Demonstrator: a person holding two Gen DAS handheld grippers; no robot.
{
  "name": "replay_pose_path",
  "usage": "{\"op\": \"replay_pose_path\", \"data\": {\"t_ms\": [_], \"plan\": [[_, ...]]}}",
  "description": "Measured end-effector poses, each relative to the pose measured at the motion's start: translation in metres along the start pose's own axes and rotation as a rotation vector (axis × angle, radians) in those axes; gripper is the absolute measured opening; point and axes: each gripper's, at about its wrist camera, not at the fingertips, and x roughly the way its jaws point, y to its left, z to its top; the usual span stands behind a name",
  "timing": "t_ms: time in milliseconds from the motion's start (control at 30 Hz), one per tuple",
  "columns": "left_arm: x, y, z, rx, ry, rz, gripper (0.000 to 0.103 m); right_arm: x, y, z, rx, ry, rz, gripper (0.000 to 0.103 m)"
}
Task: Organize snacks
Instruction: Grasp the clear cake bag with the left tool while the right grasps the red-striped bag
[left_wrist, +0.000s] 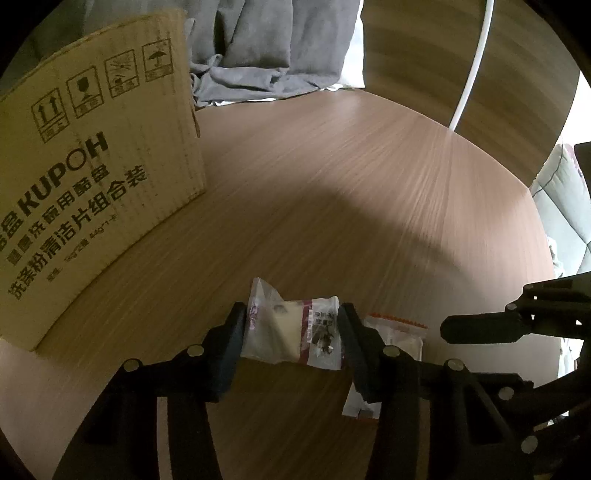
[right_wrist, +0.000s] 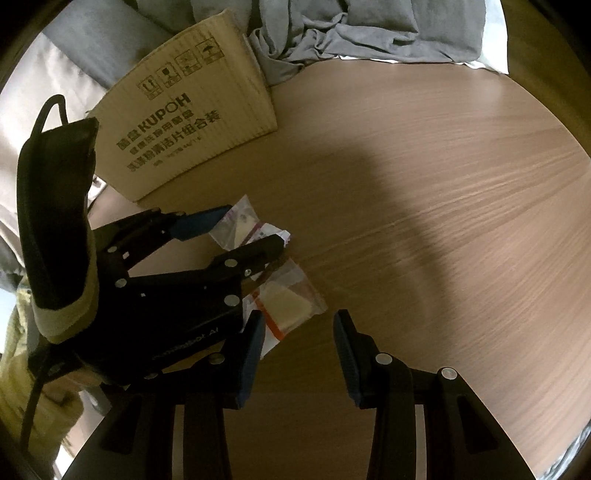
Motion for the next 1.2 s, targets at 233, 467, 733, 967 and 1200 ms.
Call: {"op": "replay_pose_path", "data": {"t_ms": [233,467,733,967,1200], "plan": [[-0.008,0.0,-0.005,-0.003,-0.018,0.021,0.032,-0.001,0.001,-0.002,-0.004,0.005,0.013,0.04],[-0.038,0.01,-0.021,-0.072,-0.058,0.065,0.032,0.001,0.004,-0.006,-0.004,0.028,0.052,0.04],[-0.056,0.019,-0.035,-0.127,-0.082,0.099,0.032,0.007,0.011,0.003,-0.024,0.021,0.052,0.04],[-0.067,0.032,-0.048,-0.187,-0.098,0.115,0.032,0.017,0.017,0.016,-0.053,0.023,0.038,0.04],[-0.073,0.047,-0.058,-0.243,-0.102,0.131,0.032,0.025,0.039,0.015,-0.149,0.011,-0.024,0.04]]}}
